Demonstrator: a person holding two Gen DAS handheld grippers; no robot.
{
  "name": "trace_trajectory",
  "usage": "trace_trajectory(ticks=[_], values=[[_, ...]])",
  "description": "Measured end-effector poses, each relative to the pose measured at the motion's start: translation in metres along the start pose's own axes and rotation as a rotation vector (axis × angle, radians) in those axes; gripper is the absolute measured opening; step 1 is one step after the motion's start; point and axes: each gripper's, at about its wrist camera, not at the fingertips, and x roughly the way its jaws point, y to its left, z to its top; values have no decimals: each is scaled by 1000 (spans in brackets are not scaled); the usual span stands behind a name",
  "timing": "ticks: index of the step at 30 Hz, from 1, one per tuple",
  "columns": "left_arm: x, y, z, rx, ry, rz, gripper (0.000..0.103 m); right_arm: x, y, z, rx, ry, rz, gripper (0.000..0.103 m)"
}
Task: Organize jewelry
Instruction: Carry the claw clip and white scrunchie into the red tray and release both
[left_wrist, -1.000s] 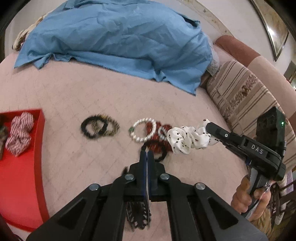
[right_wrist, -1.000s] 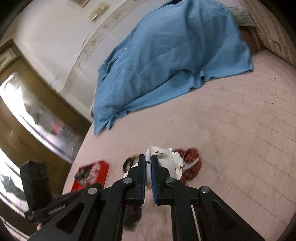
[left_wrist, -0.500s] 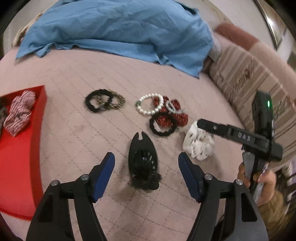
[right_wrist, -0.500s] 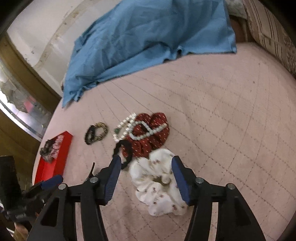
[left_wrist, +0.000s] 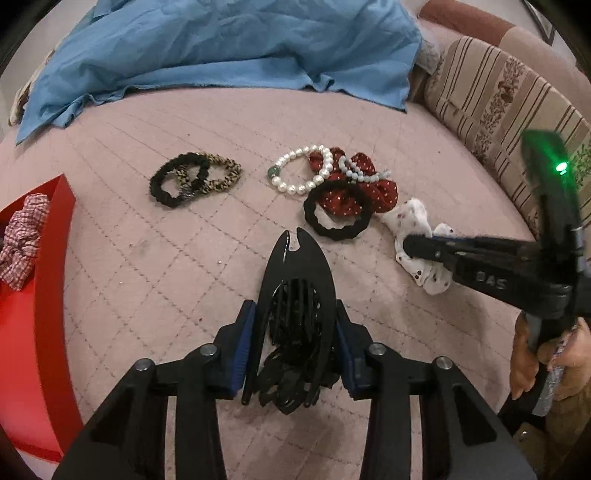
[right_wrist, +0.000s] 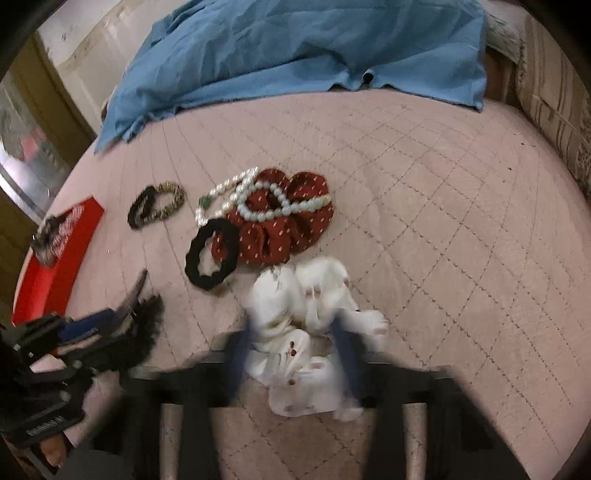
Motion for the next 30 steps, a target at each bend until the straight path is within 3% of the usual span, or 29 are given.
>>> trace_trajectory(ticks=[4,8,14,20,25,30], values=[[-27,5,-2,-7,-55,-21,38,-4,5,-6,6,-40,-12,8],[-64,20,-4,-33,-128,-31,39,-19,14,-19,33,-93,30,8],[-109,80,-11,-127,-213,27,39,-43,46,-37,18,-146,67,8],[-133,159,-24,-270,-238,120,39,-58,105,-24,-72,-146,119,8],[-144,215,-41,-364,-244,228,39,-55,164,0,-106,-120,222,8],[-142,253,-53,-463,-229,255,39,-37,231,18,-128,-55,333,9]])
